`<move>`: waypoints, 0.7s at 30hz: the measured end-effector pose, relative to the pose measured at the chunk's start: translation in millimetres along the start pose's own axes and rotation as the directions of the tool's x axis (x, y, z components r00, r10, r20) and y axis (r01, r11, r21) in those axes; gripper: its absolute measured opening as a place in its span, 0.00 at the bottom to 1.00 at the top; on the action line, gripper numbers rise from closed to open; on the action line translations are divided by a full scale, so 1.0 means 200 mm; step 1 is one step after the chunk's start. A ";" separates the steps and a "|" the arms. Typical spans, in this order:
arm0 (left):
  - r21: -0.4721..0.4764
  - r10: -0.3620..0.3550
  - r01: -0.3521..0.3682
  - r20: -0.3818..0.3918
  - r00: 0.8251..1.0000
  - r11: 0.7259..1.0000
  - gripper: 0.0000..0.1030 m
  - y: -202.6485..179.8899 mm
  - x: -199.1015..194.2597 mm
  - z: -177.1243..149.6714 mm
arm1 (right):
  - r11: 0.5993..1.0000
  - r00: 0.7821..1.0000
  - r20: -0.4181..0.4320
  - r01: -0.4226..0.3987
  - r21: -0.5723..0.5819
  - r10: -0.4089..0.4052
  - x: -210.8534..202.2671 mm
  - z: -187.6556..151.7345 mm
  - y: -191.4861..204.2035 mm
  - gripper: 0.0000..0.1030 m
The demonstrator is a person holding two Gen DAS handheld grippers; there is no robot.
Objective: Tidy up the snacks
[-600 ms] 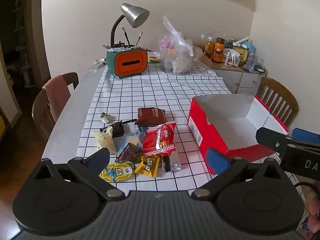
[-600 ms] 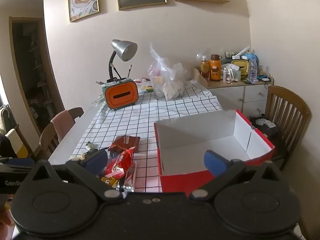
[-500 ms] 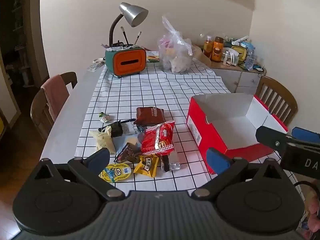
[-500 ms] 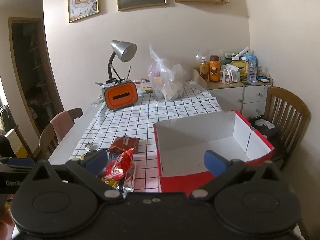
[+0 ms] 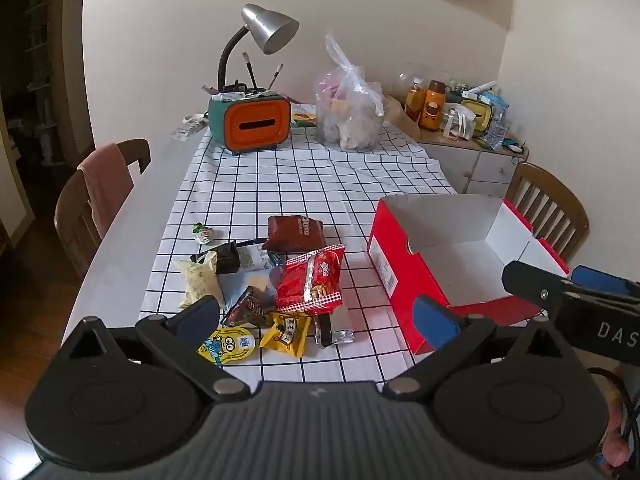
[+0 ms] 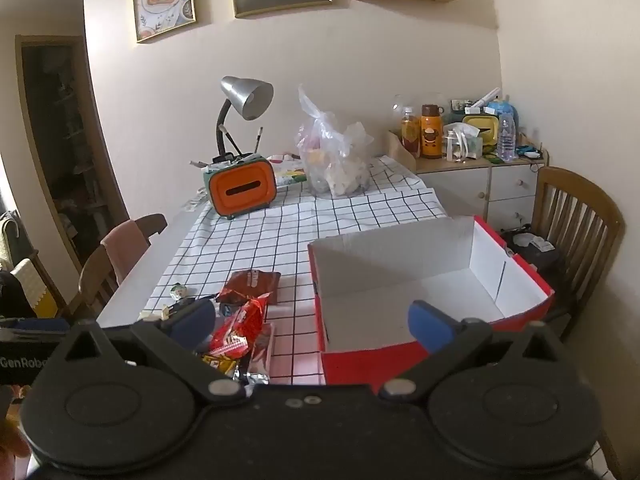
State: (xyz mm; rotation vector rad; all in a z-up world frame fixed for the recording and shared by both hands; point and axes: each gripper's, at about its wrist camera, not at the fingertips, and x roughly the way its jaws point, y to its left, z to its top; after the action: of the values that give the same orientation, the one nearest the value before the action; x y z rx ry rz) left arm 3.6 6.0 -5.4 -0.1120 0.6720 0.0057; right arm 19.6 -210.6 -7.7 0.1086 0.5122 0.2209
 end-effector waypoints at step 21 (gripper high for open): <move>-0.038 0.022 -0.021 0.012 1.000 0.999 1.00 0.02 -0.02 0.02 | 1.000 1.000 0.009 -0.022 -0.016 0.022 0.00 0.00 0.02 1.00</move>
State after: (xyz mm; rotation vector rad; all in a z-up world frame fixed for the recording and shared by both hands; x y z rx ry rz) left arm 3.1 11.1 -1.0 -0.1415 0.6608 0.0401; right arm 19.5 -207.6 -7.1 0.1002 0.5006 0.2457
